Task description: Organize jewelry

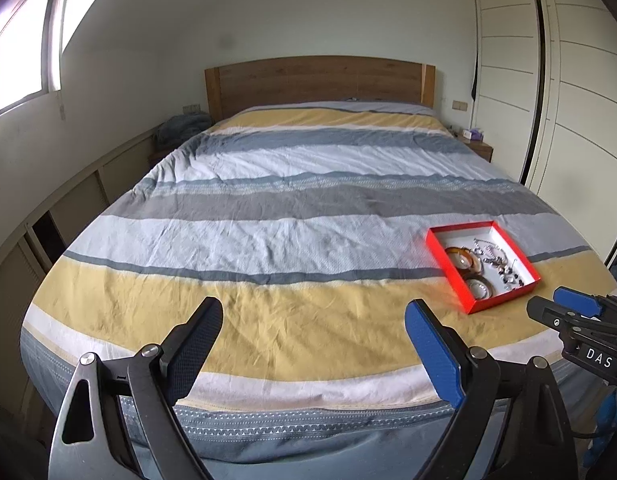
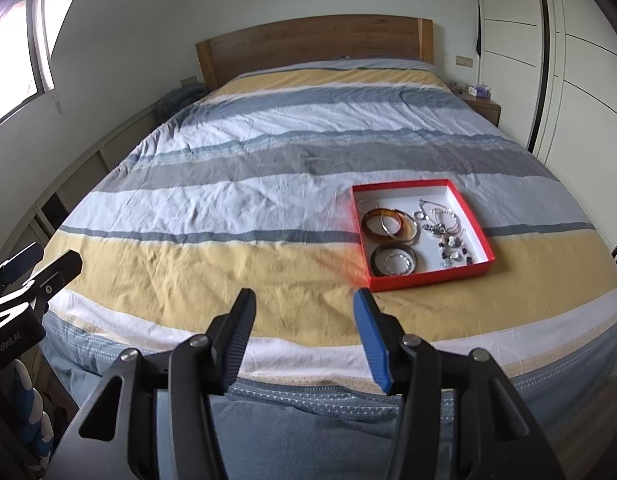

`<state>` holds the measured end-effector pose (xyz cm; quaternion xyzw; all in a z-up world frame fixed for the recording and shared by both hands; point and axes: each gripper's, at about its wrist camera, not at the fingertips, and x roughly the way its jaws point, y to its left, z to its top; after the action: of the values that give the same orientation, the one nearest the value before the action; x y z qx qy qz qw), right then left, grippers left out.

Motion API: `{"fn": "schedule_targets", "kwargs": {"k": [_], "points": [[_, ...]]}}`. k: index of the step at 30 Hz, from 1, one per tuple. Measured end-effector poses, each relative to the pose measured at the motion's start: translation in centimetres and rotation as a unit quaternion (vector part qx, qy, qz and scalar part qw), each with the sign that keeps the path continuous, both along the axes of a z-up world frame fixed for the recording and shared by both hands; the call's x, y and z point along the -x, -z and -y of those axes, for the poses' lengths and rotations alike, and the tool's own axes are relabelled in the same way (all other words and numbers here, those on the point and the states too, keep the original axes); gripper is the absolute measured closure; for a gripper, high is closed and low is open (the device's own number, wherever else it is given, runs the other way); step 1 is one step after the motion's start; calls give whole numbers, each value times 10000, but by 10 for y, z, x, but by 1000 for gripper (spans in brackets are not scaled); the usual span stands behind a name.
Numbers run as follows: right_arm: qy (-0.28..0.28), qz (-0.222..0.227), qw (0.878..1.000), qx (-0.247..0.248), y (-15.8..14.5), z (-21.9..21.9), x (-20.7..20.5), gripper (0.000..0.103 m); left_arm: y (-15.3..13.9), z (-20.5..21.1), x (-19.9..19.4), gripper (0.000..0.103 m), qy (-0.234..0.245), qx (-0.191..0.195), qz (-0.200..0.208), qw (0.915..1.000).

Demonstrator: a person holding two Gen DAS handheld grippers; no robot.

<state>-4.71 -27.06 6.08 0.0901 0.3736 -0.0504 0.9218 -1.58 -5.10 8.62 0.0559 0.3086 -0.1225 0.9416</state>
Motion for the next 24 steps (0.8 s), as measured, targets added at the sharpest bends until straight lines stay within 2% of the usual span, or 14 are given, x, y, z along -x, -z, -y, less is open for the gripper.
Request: {"fn": "schedule_targets", "kwargs": {"k": [24], "points": [[-56,-346,9994,-6,31,5,-15,54,38,3,-18,12,55,-145,-496,9986]]}}
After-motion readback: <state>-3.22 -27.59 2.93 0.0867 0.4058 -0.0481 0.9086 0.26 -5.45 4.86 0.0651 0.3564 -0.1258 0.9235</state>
